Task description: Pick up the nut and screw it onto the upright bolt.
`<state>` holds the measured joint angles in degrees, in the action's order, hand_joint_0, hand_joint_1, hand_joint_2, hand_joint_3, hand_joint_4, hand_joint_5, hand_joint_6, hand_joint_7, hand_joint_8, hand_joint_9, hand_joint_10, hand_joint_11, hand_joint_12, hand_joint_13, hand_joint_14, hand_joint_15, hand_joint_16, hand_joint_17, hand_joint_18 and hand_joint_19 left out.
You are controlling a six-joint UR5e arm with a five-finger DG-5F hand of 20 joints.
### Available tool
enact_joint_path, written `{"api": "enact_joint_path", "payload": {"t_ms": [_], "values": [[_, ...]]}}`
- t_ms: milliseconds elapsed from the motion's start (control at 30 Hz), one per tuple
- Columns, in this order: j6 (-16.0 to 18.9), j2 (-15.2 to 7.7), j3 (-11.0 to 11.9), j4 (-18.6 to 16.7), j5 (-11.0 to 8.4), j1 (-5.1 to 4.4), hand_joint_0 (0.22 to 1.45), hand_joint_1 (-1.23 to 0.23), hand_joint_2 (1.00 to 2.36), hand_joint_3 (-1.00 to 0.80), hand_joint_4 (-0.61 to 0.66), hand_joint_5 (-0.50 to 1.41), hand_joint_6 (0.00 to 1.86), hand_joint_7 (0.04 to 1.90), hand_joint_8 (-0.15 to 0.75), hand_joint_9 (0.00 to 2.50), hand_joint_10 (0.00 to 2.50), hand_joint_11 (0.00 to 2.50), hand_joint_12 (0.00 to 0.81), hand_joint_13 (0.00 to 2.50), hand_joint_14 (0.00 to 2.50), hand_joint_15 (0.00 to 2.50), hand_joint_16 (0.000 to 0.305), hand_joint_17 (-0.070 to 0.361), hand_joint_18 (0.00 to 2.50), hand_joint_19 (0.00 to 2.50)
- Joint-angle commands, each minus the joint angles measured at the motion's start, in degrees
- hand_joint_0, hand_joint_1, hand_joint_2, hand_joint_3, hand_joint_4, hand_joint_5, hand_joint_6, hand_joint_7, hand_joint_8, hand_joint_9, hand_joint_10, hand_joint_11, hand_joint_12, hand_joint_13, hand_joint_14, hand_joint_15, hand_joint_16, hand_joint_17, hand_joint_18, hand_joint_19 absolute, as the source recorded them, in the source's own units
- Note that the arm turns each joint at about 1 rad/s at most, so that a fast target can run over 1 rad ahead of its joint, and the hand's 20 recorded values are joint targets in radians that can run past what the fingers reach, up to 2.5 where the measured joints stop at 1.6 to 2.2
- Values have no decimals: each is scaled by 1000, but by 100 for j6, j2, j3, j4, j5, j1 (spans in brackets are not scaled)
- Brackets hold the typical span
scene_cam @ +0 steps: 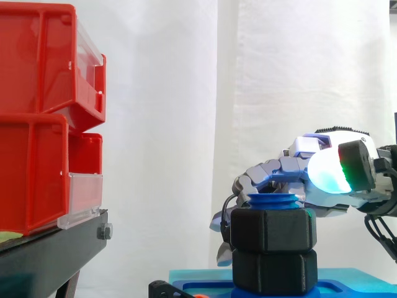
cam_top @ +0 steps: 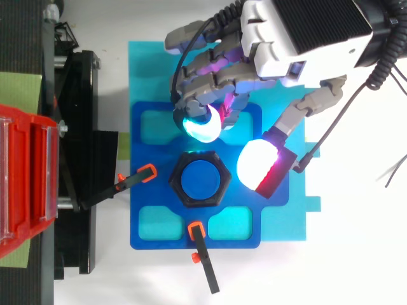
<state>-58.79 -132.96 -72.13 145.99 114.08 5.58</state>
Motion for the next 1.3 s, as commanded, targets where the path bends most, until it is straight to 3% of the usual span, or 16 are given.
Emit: {"api": "enact_joint_path", "payload": {"t_ms": [0,333,633,1067,1267], "values": [[-45,-2,6,105,0,-4,465,-282,1000,-500,63,100,504,1328,116,1490,0,0,222,774,0,0,19,44,399,0],[-45,-2,-3,211,18,22,458,-264,1000,-500,90,66,503,1293,204,1442,1,0,257,743,0,0,24,54,357,0],[-19,24,41,211,97,22,447,-256,1000,-500,195,-40,505,997,240,1311,0,70,309,669,0,0,32,71,277,0],[-10,182,191,211,220,57,409,-273,1000,-500,132,-178,501,653,249,728,0,0,362,309,0,0,45,101,0,0],[25,165,191,140,150,-57,406,-280,1000,-500,120,-189,501,638,244,606,0,0,368,246,0,0,47,105,0,0]]}}
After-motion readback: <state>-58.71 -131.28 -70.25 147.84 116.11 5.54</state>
